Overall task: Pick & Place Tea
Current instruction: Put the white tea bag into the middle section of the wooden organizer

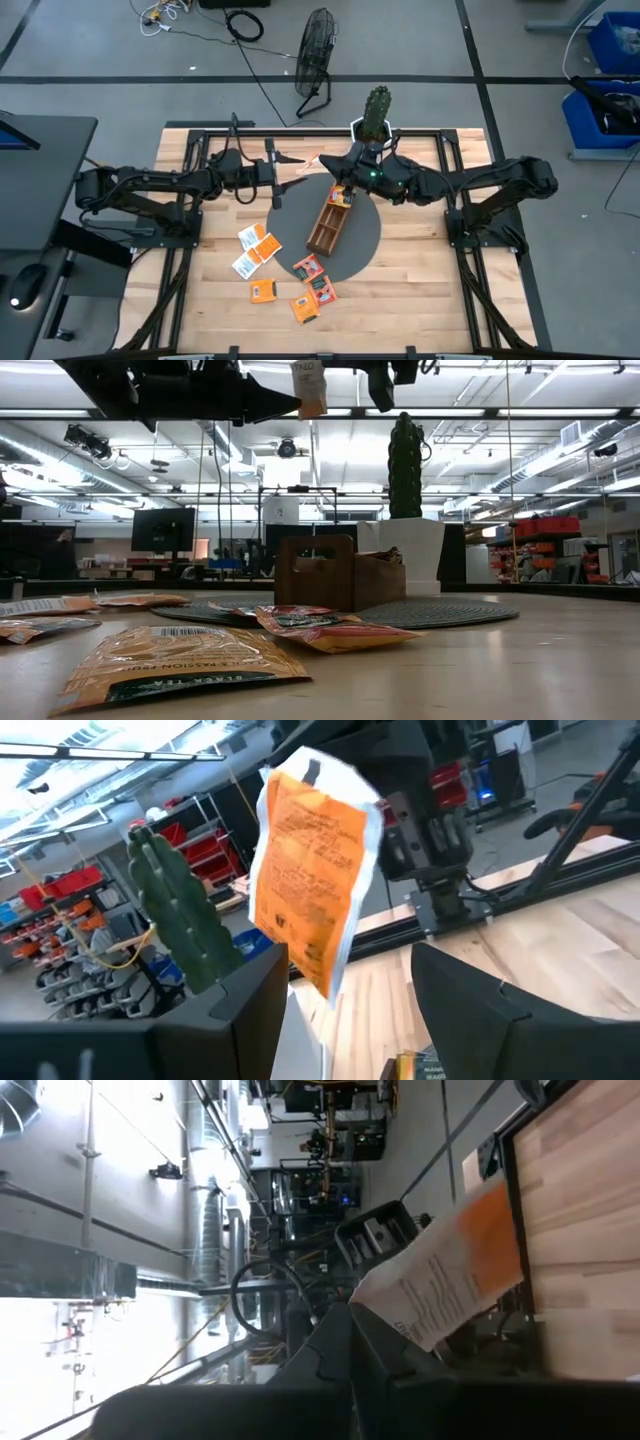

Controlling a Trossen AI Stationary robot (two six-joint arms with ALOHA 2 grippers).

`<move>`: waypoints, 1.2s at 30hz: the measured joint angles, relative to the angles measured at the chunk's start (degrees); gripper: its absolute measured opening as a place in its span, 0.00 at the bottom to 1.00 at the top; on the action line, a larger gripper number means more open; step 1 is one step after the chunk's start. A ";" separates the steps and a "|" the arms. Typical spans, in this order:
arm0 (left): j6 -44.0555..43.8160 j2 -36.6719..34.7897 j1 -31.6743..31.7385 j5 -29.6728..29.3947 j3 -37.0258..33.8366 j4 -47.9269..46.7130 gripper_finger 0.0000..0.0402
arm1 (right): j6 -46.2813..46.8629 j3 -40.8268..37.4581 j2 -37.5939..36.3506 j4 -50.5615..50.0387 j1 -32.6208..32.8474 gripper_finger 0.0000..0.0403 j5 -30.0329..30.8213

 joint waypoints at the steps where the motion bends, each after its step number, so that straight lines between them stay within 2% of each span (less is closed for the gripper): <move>1: 0.05 0.00 -0.06 -0.05 0.00 0.04 0.54 | 0.49 0.00 0.02 0.03 0.02 0.00 -0.02; 13: 0.21 0.02 0.90 -2.27 0.00 0.00 0.52 | 1.59 0.02 0.02 0.08 0.02 0.00 -1.09; 18: 0.19 1.90 0.94 -2.27 0.11 0.63 0.41 | 1.86 0.02 0.02 0.20 0.02 0.00 -1.09; 30: -5.33 3.17 1.64 -2.27 3.36 -0.15 0.04 | 2.10 0.07 0.02 -0.13 0.04 0.00 -1.11; 36: -6.00 3.09 1.64 -1.87 3.85 -3.29 0.02 | -0.35 0.07 0.02 -0.32 -0.06 0.00 -2.97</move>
